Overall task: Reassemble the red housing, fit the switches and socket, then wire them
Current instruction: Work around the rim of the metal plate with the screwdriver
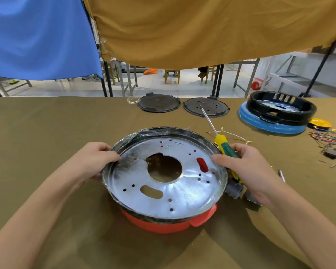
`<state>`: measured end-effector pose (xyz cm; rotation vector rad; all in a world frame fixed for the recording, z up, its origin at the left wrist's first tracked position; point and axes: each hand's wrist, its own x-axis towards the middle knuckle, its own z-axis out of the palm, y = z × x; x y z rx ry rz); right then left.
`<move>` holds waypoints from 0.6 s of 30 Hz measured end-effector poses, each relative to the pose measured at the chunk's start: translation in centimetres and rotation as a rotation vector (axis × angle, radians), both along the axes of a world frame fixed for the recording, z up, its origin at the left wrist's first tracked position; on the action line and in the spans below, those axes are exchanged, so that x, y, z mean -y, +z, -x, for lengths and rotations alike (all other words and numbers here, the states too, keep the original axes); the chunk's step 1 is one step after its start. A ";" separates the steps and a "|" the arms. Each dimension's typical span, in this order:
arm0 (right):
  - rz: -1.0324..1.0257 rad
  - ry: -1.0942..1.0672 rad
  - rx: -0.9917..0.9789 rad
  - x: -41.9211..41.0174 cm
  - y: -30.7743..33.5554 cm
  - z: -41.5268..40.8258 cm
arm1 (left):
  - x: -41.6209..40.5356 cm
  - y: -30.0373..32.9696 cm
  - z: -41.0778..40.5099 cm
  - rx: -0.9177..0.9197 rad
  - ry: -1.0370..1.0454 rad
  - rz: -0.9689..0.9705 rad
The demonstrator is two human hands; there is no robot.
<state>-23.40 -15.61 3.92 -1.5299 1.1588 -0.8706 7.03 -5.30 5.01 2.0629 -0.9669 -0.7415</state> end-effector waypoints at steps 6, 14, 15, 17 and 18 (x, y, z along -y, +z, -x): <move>0.011 -0.024 -0.007 0.0 -0.6 -0.1 | -0.2 0.1 0.2 0.038 0.043 0.067; 0.077 -0.062 -0.006 -0.6 -0.8 -0.1 | -0.7 0.7 0.3 0.012 0.003 0.022; 0.097 -0.088 -0.008 -0.7 -0.8 -0.2 | -0.7 0.7 0.3 0.009 -0.014 0.006; 0.143 -0.145 -0.010 -0.9 -0.9 -0.5 | -0.7 0.6 0.6 0.007 -0.042 -0.029; 0.167 -0.164 -0.013 -1.0 -0.9 -0.6 | -0.6 0.6 0.8 -0.004 -0.051 -0.048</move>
